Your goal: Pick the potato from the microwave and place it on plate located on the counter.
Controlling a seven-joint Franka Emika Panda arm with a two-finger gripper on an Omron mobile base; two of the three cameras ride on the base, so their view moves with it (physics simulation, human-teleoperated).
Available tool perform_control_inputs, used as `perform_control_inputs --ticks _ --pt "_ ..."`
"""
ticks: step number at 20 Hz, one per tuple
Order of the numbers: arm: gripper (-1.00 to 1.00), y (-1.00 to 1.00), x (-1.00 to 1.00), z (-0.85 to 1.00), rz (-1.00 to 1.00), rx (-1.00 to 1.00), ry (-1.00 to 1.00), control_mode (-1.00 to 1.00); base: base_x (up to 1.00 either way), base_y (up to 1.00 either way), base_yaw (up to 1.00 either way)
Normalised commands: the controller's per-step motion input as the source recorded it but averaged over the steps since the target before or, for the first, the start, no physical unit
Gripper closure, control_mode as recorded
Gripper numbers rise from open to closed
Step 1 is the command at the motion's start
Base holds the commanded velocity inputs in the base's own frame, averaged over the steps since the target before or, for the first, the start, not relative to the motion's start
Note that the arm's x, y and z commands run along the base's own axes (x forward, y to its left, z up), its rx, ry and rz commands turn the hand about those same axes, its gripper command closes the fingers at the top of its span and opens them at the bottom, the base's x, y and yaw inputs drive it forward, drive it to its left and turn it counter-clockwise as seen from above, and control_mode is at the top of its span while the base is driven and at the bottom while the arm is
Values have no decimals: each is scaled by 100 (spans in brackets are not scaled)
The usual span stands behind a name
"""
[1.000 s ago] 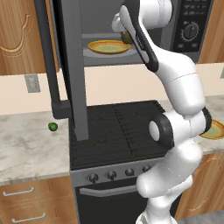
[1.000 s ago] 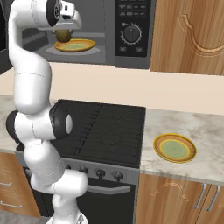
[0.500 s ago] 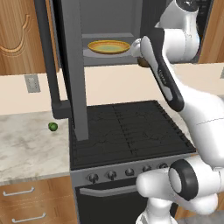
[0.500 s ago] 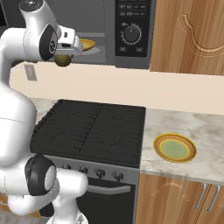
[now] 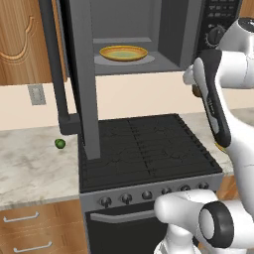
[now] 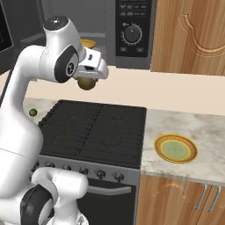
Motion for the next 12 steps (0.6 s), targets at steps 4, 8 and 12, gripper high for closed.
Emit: perform_control_inputs --ticks 4,8,12 --pt "100 -100 -1 -48 -18 0 16 -100 0 0 0" --pt "100 -100 11 -59 -18 3 11 -100 0 0 0" --pt "100 -97 23 -82 -17 7 5 -100 0 0 0"
